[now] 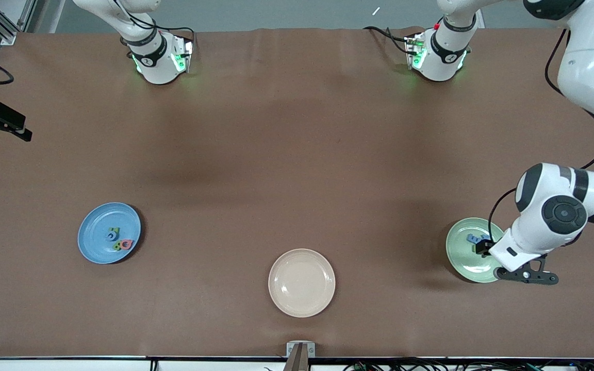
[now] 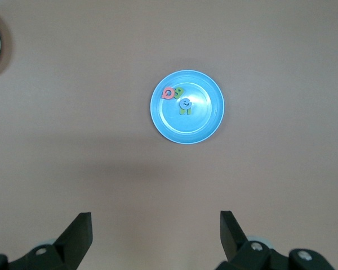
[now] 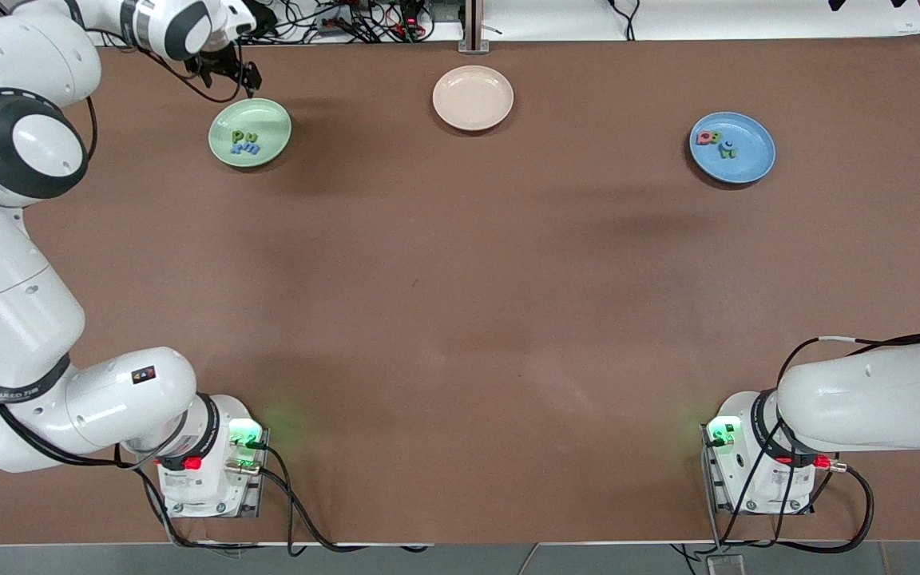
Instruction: Sort uppercase to blue plate, lowercase to green plate
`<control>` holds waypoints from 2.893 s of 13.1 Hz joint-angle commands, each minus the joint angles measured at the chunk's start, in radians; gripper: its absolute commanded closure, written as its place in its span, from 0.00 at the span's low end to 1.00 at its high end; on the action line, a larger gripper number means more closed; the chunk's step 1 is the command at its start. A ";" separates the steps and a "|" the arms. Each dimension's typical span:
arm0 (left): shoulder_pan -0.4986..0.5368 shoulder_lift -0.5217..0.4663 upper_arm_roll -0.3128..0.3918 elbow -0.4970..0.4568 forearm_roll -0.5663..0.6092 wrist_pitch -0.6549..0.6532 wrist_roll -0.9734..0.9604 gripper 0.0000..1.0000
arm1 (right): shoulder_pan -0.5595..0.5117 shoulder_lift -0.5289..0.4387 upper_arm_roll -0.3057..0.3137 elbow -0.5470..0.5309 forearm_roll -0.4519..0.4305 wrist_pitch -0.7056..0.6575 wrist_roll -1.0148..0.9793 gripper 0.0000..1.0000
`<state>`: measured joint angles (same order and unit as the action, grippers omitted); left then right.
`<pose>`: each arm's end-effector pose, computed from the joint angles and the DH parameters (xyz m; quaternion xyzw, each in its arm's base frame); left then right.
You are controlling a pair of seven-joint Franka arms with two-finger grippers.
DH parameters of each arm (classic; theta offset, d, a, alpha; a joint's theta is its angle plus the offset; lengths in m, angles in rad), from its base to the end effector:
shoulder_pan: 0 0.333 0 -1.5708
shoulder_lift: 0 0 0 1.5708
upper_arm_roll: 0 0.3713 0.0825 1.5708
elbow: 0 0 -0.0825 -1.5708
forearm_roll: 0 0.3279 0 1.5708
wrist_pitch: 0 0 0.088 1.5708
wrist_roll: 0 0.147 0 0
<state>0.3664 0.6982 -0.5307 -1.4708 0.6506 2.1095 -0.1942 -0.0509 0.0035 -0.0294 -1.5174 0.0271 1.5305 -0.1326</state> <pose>0.7096 0.0156 0.3429 -0.9886 0.0911 -0.0466 0.1103 0.4953 -0.0357 0.6567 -0.9995 -0.0268 -0.0062 0.0129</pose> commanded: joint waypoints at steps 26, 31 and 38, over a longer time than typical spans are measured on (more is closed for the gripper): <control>-0.262 -0.638 0.275 0.026 -0.557 -0.612 0.139 0.00 | 0.002 -0.011 0.006 -0.004 -0.006 -0.026 -0.005 0.00; -0.342 -0.732 0.431 -0.071 -0.631 -0.615 0.191 0.00 | 0.002 -0.011 0.006 -0.003 -0.004 -0.029 -0.004 0.00; -0.411 -0.749 0.500 -0.085 -0.625 -0.609 0.193 0.00 | 0.002 -0.011 0.006 -0.003 -0.006 -0.030 -0.004 0.00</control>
<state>-0.0348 -0.0262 -0.0363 -1.5299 0.0340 1.4907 -0.0181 -0.0504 0.0033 -0.0243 -1.5158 0.0263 1.5063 -0.1326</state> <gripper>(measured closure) 0.000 0.000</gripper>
